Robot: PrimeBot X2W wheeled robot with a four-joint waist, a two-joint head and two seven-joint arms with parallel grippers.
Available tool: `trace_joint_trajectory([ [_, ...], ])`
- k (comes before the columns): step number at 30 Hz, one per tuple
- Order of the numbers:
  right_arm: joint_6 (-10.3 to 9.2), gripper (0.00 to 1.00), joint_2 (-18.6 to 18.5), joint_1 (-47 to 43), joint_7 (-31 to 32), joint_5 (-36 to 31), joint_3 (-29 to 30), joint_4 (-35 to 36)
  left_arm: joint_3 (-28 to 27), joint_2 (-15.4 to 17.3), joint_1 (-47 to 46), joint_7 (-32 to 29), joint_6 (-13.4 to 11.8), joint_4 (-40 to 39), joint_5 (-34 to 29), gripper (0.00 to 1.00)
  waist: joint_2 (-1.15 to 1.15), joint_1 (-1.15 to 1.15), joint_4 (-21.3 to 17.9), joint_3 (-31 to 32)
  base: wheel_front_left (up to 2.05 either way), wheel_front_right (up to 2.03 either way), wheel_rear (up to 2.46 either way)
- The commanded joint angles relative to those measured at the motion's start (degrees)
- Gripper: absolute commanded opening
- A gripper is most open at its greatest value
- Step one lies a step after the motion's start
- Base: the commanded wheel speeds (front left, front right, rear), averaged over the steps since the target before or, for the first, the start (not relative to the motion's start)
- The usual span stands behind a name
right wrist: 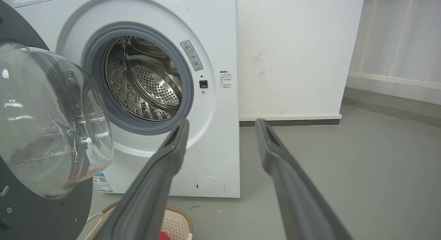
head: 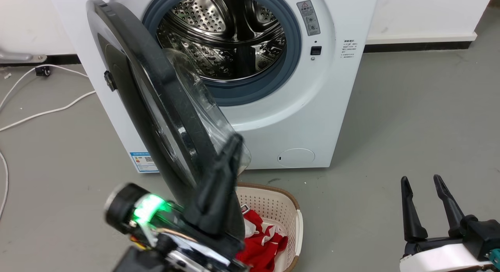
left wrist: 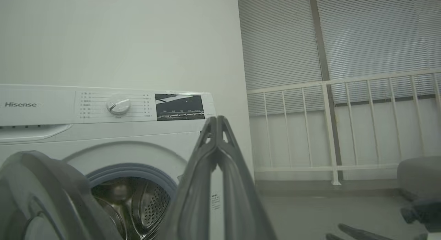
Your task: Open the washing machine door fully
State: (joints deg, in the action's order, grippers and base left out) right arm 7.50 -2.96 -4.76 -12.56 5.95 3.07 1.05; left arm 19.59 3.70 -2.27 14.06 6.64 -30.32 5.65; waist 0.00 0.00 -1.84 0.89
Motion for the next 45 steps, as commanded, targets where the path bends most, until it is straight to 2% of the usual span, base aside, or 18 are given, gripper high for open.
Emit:
trace_joint_trajectory([
  [1,-0.02,1.00,0.17,0.06,0.21,0.41,-0.06,-0.12,1.73,0.71,2.03,-1.05,0.29,1.67,0.59,0.00,0.00,0.00,-0.12,0.04,0.00,0.00,0.00],
  [5,-0.02,1.00,0.17,-0.31,0.26,0.66,0.04,-0.20,5.20,1.88,6.17,-4.66,0.42,6.68,2.28,0.00,0.00,0.00,0.05,0.03,0.00,0.00,0.00],
  [11,-0.02,1.00,0.16,-0.23,0.77,0.96,-0.20,-0.46,7.58,2.52,10.21,-9.62,0.27,14.29,3.83,0.00,0.00,0.00,0.57,-0.23,0.00,0.00,0.00],
  [22,-0.02,1.00,0.16,0.34,1.22,1.30,-0.72,-0.76,5.30,1.22,3.64,-7.13,-2.31,24.51,4.12,0.00,0.00,0.00,0.20,-0.99,0.00,0.00,0.00],
  [34,-0.02,1.00,0.16,0.22,1.25,2.32,-0.90,-1.54,3.45,0.75,0.69,-4.50,-4.82,28.63,5.15,0.00,0.00,0.00,-0.22,-1.24,0.00,0.00,0.00],
  [45,-0.02,1.00,0.16,0.30,1.48,3.19,-1.25,-2.29,3.68,1.29,2.63,-4.94,-5.95,27.95,5.57,0.00,0.00,0.00,1.10,-0.81,0.00,0.00,0.00],
])
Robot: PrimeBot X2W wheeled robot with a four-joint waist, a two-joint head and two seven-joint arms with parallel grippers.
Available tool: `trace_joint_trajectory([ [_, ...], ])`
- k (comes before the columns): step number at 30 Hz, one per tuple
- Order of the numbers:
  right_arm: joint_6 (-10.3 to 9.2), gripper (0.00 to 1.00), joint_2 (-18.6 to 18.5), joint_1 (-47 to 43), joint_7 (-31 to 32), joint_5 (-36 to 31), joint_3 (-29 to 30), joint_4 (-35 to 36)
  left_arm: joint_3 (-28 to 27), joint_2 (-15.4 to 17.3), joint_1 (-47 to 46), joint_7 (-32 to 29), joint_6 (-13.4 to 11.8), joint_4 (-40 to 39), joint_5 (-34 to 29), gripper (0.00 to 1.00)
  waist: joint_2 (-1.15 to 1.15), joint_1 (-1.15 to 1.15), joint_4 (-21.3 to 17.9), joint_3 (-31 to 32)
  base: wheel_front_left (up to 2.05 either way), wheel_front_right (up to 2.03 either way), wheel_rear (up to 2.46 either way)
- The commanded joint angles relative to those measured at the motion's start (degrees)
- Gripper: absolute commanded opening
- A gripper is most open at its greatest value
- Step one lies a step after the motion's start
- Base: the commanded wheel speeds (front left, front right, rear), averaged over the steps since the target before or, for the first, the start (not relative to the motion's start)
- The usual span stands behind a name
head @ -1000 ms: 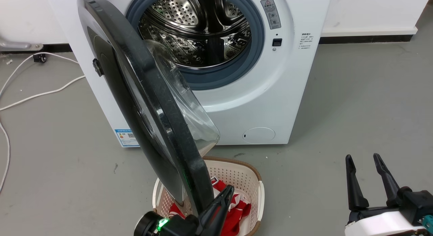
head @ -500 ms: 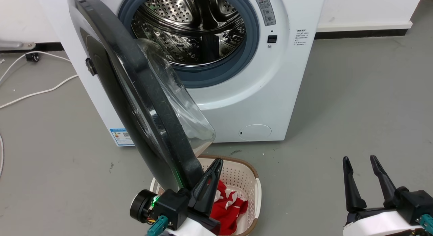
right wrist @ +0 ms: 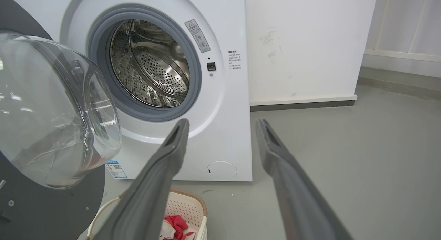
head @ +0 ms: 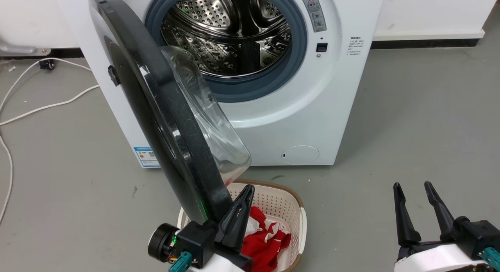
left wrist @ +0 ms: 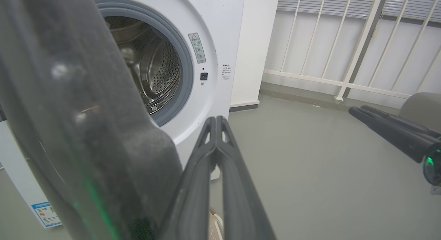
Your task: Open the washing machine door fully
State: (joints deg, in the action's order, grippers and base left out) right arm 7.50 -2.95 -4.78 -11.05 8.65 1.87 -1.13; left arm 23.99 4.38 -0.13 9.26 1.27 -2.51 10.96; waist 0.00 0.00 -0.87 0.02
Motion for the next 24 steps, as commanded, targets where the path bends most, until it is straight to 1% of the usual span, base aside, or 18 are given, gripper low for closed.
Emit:
trace_joint_trajectory([
  [1,-0.02,1.00,0.15,0.22,0.04,0.55,-0.05,-0.18,-0.72,0.71,0.95,-0.31,-0.75,-0.11,0.24,0.00,0.00,0.00,0.39,0.11,0.00,0.00,0.00],
  [6,-0.02,1.00,0.15,-0.14,0.38,0.85,0.04,-0.29,-0.80,1.66,3.37,-1.14,-1.94,-2.22,-0.09,0.00,0.00,0.00,2.32,0.29,0.00,0.00,0.00],
  [10,-0.02,1.00,0.15,-0.46,0.66,1.15,0.25,-0.36,-0.93,2.26,5.67,-2.00,-3.04,-4.25,-0.16,0.00,0.00,0.00,4.73,0.43,0.00,0.00,0.00],
  [16,-0.02,1.00,0.14,-0.90,0.84,1.07,0.69,-0.14,-2.05,3.02,8.87,-3.01,-5.19,-7.80,0.22,0.00,0.00,0.00,10.05,0.61,0.00,0.00,0.00],
  [21,-0.02,1.00,0.14,-0.96,0.95,1.22,0.67,0.04,-4.57,3.98,10.40,-3.40,-7.27,-9.12,0.69,0.00,0.00,0.00,14.40,0.64,0.00,0.00,0.00],
  [24,-0.02,1.00,0.13,-0.79,1.16,1.24,0.30,0.04,-6.57,4.81,10.22,-3.07,-8.09,-9.01,1.14,0.00,0.00,0.00,16.42,0.58,0.00,0.00,0.00],
])
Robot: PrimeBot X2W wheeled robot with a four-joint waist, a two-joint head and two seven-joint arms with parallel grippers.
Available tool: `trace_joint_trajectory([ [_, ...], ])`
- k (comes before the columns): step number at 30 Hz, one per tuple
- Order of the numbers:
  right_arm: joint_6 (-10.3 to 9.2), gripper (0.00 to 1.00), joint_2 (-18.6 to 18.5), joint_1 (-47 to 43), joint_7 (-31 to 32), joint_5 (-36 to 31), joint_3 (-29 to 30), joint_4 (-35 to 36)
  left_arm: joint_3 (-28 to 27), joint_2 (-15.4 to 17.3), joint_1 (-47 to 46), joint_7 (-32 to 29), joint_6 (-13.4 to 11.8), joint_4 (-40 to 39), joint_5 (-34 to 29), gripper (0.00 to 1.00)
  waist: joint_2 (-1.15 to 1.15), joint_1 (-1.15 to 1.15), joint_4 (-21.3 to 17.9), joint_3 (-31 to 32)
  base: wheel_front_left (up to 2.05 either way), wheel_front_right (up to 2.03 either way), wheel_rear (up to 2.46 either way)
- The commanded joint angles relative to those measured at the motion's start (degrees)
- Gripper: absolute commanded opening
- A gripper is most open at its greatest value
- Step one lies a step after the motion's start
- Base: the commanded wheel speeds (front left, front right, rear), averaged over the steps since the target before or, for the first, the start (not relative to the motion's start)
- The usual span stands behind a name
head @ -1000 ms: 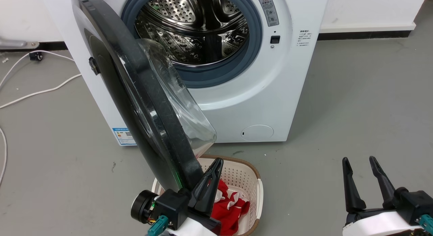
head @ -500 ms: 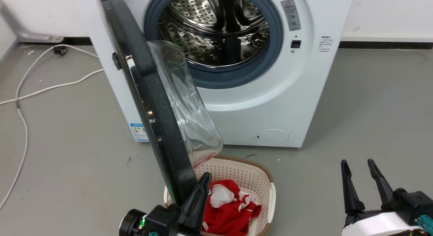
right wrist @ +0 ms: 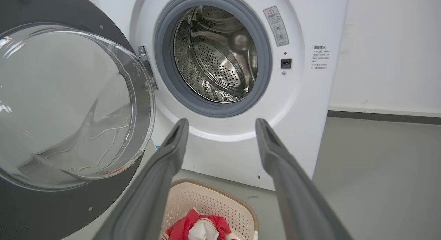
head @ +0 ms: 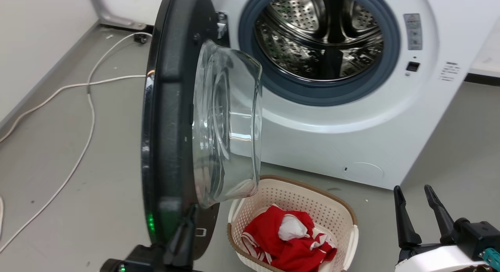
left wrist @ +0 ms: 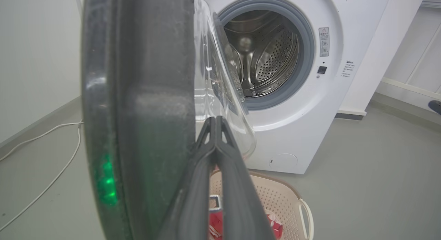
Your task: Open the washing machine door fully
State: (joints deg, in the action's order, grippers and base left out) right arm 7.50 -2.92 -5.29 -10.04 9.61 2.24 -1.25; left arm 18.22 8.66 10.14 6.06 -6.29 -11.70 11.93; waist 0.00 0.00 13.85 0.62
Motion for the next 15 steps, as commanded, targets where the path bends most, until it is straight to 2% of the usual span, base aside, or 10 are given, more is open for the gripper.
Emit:
trace_joint_trajectory([
  [1,-0.02,1.00,0.09,-0.17,0.22,0.30,-0.23,0.12,-1.79,0.89,-0.37,0.32,-0.78,0.36,0.47,0.00,0.00,0.00,2.19,-0.02,0.00,0.00,0.00],
  [9,-0.02,1.00,0.09,0.54,0.40,0.33,-0.76,-0.14,-10.79,4.14,-2.89,2.31,-2.94,4.04,3.63,0.00,0.00,0.00,3.04,-0.24,0.00,0.00,0.00],
  [15,-0.02,1.00,0.09,1.04,0.91,-0.02,-0.71,0.05,-18.08,7.64,-5.89,4.54,-2.52,10.62,7.53,0.00,0.00,0.00,1.69,-1.05,0.00,0.00,0.00],
])
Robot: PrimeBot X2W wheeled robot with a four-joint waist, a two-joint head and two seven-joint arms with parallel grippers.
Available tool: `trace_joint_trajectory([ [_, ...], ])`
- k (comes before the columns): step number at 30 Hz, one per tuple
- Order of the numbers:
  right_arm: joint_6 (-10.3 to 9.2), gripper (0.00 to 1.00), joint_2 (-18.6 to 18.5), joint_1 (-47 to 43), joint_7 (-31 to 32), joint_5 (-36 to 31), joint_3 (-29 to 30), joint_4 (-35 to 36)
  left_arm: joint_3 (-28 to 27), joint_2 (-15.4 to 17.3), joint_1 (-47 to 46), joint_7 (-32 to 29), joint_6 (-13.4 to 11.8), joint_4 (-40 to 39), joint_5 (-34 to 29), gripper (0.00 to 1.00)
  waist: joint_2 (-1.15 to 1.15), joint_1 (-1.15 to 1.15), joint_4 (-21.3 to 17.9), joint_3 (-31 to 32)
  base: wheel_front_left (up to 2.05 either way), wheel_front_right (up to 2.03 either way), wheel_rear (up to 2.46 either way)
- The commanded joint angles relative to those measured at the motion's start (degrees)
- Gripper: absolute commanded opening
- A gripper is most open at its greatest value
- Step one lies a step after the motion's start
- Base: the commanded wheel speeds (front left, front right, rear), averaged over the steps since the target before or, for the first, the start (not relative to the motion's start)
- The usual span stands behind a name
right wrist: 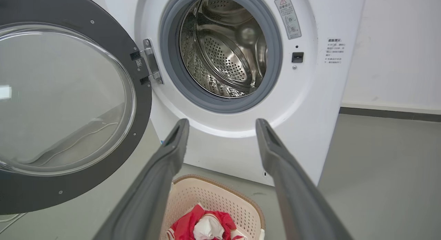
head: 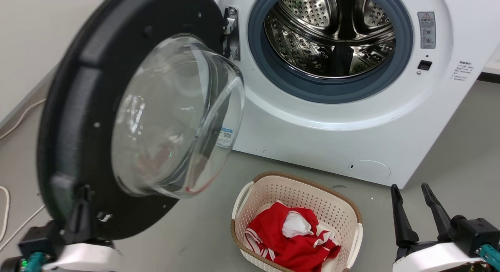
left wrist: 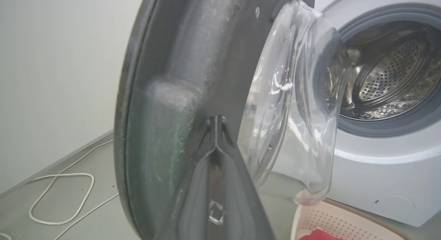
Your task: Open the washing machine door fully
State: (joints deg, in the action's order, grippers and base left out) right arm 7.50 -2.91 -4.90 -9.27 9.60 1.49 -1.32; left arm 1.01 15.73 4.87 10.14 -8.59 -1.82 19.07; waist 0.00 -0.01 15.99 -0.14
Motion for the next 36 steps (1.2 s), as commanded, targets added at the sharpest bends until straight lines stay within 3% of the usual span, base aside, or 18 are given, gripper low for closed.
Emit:
trace_joint_trajectory([
  [1,-0.02,1.00,0.08,0.81,0.09,-0.04,-0.01,0.15,-2.29,1.26,-1.33,1.00,-0.10,2.17,1.07,0.00,0.00,0.01,-0.75,-0.43,0.00,0.00,0.00],
  [8,-0.02,1.00,0.08,1.78,0.32,-0.41,0.00,0.56,-9.80,5.53,-6.01,3.82,1.22,11.80,4.62,0.00,0.00,0.01,-2.15,-2.50,0.00,0.00,0.00],
  [21,-0.02,1.00,0.08,3.62,0.39,-1.04,0.06,0.53,-16.14,9.88,-16.29,5.14,4.64,24.41,4.96,0.00,0.00,0.01,-2.85,-4.62,0.00,0.00,0.00],
  [28,-0.02,1.00,0.08,3.70,-0.06,-0.63,0.04,-0.05,-18.84,7.72,-15.12,5.04,5.68,24.42,2.44,0.00,0.00,0.01,-3.47,-4.09,0.00,0.00,0.00],
  [36,-0.02,1.00,0.08,2.86,-0.57,0.11,0.25,-0.95,-20.97,1.90,-8.40,5.05,4.87,15.37,-1.76,0.00,0.00,0.01,-3.33,-2.36,0.00,0.00,0.00],
])
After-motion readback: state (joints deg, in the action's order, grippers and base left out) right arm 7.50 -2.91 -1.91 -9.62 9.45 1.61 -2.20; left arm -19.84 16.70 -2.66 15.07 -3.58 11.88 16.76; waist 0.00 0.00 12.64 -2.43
